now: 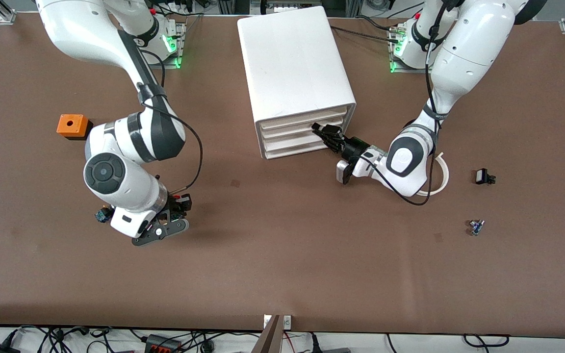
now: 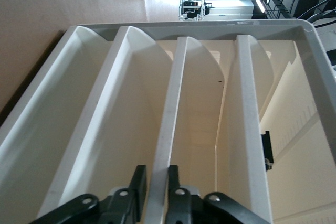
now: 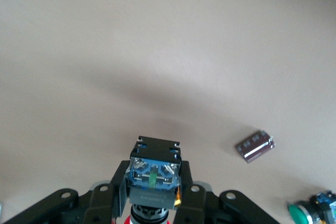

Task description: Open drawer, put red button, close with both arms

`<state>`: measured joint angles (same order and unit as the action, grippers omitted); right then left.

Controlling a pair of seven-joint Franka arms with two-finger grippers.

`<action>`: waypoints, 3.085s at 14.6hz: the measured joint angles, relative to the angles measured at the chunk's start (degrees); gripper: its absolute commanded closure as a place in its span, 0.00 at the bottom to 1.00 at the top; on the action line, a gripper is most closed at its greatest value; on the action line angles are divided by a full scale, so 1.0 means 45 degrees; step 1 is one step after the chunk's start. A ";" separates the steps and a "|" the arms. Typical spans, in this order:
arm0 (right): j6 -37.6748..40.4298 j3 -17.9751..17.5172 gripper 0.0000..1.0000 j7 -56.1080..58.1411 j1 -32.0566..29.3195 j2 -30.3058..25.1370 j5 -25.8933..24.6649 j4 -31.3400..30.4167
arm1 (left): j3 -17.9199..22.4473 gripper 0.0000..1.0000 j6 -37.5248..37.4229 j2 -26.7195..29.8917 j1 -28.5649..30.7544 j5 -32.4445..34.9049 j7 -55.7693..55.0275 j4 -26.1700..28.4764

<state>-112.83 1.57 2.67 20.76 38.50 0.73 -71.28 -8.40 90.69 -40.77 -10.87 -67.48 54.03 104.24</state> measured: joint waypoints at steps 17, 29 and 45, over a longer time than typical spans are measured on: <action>-0.1542 0.0013 1.00 -0.0932 0.3274 -0.0002 0.0002 0.1076 | 0.0942 0.00 0.1883 -0.1592 0.0552 0.0009 0.0270 -0.3972; -0.2780 0.0019 1.00 -0.4479 0.5872 0.0757 -0.0007 0.1728 | 0.1142 0.00 -0.0151 -0.0849 0.1759 0.5886 -0.6679 -0.6952; -0.1563 0.0048 0.43 -0.5329 0.6163 0.1900 0.0952 0.1727 | 0.1102 0.00 -0.0096 -0.0054 0.0786 1.3315 -1.2709 -0.7925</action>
<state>-119.87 1.78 -21.31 48.49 47.06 5.01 -63.51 -3.44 90.26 -41.02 -7.33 -7.57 -3.16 68.58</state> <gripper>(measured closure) 0.590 0.000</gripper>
